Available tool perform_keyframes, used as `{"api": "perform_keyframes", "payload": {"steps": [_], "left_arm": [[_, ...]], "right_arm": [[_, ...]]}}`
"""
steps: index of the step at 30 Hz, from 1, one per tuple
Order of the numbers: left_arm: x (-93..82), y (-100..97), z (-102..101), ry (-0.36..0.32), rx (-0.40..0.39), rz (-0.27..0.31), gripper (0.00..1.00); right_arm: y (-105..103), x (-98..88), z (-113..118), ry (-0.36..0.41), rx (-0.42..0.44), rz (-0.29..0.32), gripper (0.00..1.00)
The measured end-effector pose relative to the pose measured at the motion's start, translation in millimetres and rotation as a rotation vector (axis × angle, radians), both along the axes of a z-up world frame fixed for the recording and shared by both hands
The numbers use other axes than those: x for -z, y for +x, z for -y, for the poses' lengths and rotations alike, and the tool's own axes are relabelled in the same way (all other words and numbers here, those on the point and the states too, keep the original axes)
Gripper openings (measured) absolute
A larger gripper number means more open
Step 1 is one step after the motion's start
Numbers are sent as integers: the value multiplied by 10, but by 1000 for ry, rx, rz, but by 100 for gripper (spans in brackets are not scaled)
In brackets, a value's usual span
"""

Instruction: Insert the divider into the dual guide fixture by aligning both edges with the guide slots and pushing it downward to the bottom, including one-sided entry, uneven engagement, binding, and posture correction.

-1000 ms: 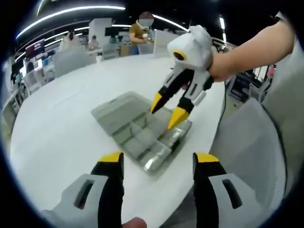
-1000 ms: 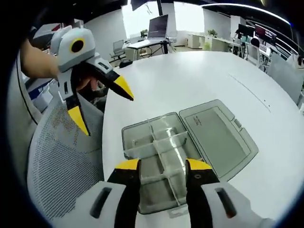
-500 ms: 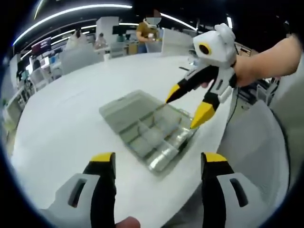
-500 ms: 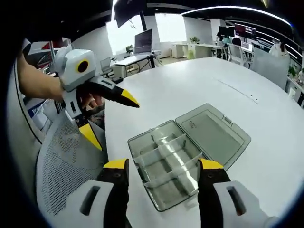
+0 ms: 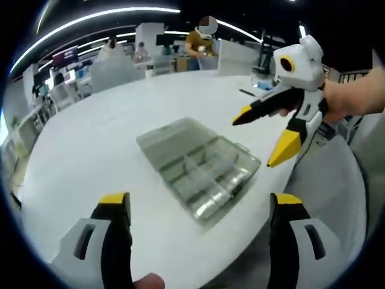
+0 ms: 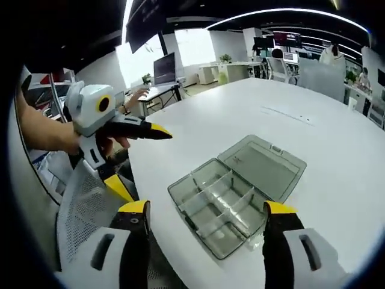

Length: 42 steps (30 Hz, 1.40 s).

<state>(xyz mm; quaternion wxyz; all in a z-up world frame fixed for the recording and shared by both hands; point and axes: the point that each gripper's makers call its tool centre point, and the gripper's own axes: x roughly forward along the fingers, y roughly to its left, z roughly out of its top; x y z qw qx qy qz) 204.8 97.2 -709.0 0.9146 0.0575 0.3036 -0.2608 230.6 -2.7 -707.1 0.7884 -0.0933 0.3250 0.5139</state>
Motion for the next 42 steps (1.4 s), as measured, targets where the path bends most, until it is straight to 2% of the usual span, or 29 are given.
{"api": "perform_keyframes", "payload": {"steps": [3,8,15,22,29,42], "left_arm": [[-30,5,-32,-5,-28,9,99],[-70,-30,-86,-13,-64,22,99],[-119,-82,-157,-22,-107,47,99],[-106,-170,-159,-34,-128,40,99],[-148,-189,-183,-62,-165,45,99],[-106,-224,-161,-80,-187,12,99]], "right_arm": [[-9,-26,44,10,40,-3,81],[-20,-121,112,33,101,25,88],[-124,-101,226,46,171,15,92],[-227,-106,318,45,192,14,92],[-229,-139,367,48,223,21,92],[-293,-63,428,45,260,-22,91]]}}
